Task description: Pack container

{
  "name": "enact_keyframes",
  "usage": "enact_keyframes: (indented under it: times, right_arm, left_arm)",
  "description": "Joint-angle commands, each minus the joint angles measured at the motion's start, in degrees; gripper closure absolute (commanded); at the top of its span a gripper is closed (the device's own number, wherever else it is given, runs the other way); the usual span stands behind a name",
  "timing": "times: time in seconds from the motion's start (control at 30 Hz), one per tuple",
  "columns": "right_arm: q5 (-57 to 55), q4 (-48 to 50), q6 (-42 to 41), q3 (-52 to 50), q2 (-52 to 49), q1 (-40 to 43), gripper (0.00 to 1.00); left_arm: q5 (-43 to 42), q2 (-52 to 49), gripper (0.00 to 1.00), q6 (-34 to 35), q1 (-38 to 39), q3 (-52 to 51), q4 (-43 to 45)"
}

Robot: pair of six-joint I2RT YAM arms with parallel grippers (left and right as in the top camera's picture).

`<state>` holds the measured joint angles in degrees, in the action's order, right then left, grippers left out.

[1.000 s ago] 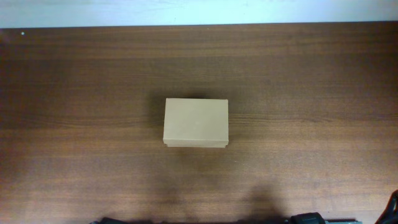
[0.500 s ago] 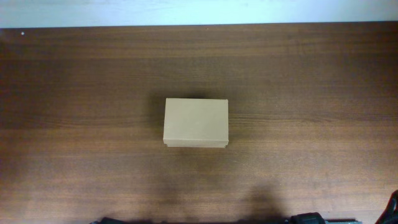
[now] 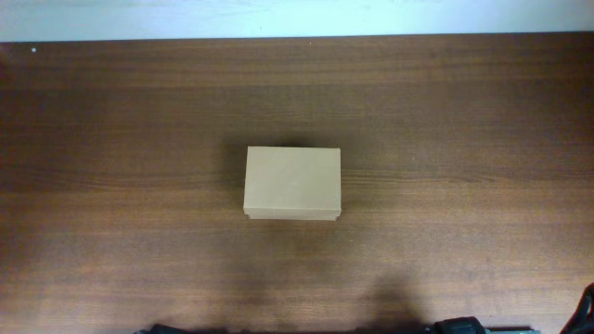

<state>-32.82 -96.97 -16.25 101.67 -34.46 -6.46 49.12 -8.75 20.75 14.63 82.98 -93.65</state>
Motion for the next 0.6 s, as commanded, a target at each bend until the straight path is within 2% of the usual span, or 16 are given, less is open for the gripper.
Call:
enact_keyframes:
  times: [0.0, 0.1, 0.27, 0.57]
  right_arm:
    - [0.3, -0.3, -0.1, -0.3, 0.3, 0.3, 0.01]
    - [0.3, -0.3, -0.1, -0.3, 0.3, 0.3, 0.01]
    - [0.3, -0.3, -0.1, -0.3, 0.3, 0.3, 0.01]
    - [0.3, -0.3, -0.1, -0.3, 0.3, 0.3, 0.01]
  left_arm:
    - [-3.3, 0.6, 0.01, 0.7, 0.2, -0.2, 8.7]
    - [-10.7, 0.6, 0.01, 0.6, 0.2, -0.6, 19.9]
    - [-24.3, 0.6, 0.01, 0.7, -0.3, -4.1, 32.7]
    - [-46.4, 0.6, 0.01, 0.2, -12.2, -23.2, 49.3]
